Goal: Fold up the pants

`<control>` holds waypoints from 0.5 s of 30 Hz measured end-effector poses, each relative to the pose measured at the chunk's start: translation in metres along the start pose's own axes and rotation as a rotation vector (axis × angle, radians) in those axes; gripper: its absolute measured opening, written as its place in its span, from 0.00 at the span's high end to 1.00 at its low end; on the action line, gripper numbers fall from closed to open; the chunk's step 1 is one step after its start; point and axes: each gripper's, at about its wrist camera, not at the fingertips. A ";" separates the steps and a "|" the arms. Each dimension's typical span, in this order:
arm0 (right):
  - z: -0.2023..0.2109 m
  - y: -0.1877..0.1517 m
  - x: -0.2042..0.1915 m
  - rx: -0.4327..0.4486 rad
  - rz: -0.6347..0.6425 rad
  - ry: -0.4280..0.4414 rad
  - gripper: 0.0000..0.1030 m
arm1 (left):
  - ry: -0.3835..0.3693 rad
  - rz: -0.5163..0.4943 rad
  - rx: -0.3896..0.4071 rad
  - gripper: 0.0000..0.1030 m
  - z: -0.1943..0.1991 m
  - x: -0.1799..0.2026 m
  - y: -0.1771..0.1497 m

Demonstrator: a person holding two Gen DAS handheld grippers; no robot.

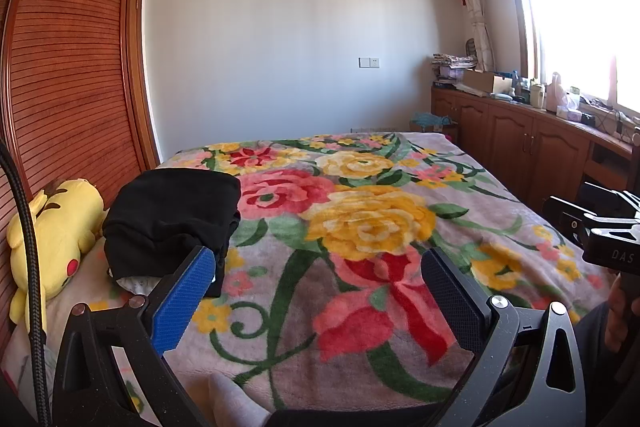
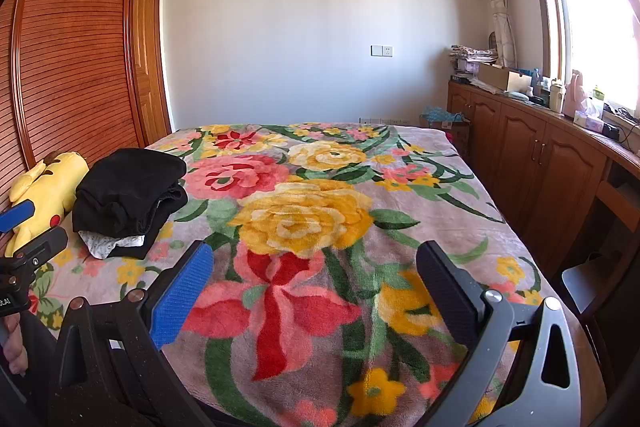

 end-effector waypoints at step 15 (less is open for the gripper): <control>0.000 0.000 0.001 -0.001 -0.002 0.000 0.01 | -0.003 -0.003 0.002 0.00 -0.002 -0.002 -0.001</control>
Point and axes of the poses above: each gripper's, at about its wrist camera, not at the fingertips, and z roughly against the way its jaws point, x to its right, y to its top, and after that the axes turned 11 degrees about -z, right-handed
